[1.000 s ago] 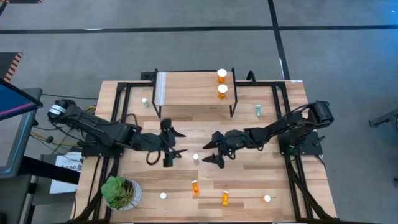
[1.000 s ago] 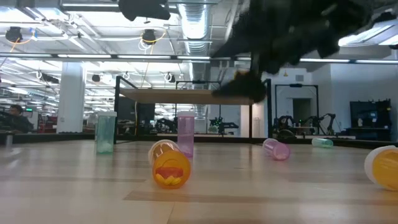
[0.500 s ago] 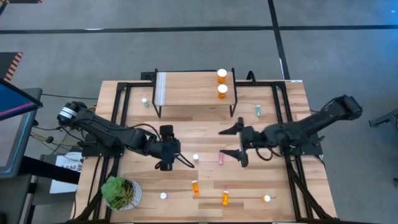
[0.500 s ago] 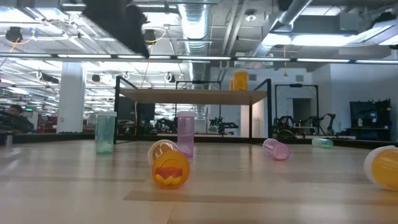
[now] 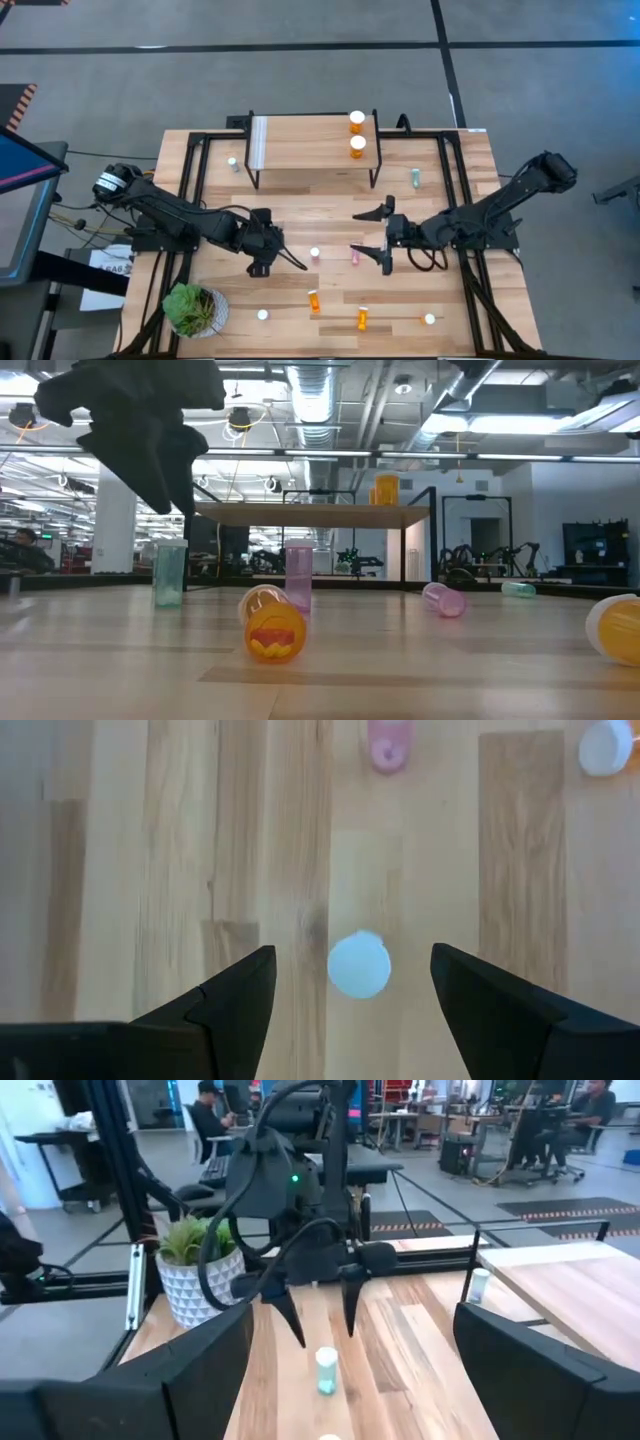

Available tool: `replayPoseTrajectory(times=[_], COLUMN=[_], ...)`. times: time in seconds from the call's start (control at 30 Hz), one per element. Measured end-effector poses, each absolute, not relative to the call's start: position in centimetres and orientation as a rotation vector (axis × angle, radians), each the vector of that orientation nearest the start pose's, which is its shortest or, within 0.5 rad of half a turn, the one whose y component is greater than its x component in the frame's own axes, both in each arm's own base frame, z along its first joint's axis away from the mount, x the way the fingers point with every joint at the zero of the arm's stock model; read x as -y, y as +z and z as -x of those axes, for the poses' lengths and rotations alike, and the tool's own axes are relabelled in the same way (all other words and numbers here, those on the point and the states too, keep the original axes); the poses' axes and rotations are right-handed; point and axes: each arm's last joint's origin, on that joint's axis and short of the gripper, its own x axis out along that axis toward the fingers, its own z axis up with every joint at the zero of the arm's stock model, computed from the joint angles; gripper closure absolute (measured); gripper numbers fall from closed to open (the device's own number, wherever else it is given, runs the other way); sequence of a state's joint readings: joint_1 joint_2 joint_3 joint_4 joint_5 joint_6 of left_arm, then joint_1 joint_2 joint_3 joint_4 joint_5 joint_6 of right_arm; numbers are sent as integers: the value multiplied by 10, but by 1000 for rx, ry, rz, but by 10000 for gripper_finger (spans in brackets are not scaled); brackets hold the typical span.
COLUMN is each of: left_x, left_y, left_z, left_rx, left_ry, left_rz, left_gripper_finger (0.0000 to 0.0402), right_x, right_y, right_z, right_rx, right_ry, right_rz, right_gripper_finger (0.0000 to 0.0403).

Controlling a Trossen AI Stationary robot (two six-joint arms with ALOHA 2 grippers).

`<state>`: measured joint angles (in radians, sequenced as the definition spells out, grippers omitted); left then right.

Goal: Pick and place medicine bottles onto shelf by color
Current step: Put the bottom middle small blue pill bottle on the shelf

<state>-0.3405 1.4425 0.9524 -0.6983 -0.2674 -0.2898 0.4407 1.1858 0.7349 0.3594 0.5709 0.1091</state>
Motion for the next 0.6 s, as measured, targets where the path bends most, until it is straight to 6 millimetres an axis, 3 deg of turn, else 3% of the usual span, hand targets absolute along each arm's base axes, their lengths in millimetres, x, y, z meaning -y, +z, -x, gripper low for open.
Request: replayPoseTrajectory(times=[0.27,0.6], left_x=[83,74], left_y=[213,194], left_z=[-255,-253], left_rx=[-1115,-1119], left_ry=[70,24], left_rz=[-98,-40], left_gripper_finger=[148,148], right_x=[-89,-91], right_y=[287,285], right_z=[-244,-243], right_rx=[-73,-86], right_ry=[-171,-164], right_rz=[-96,-89], right_gripper_finger=[39,39])
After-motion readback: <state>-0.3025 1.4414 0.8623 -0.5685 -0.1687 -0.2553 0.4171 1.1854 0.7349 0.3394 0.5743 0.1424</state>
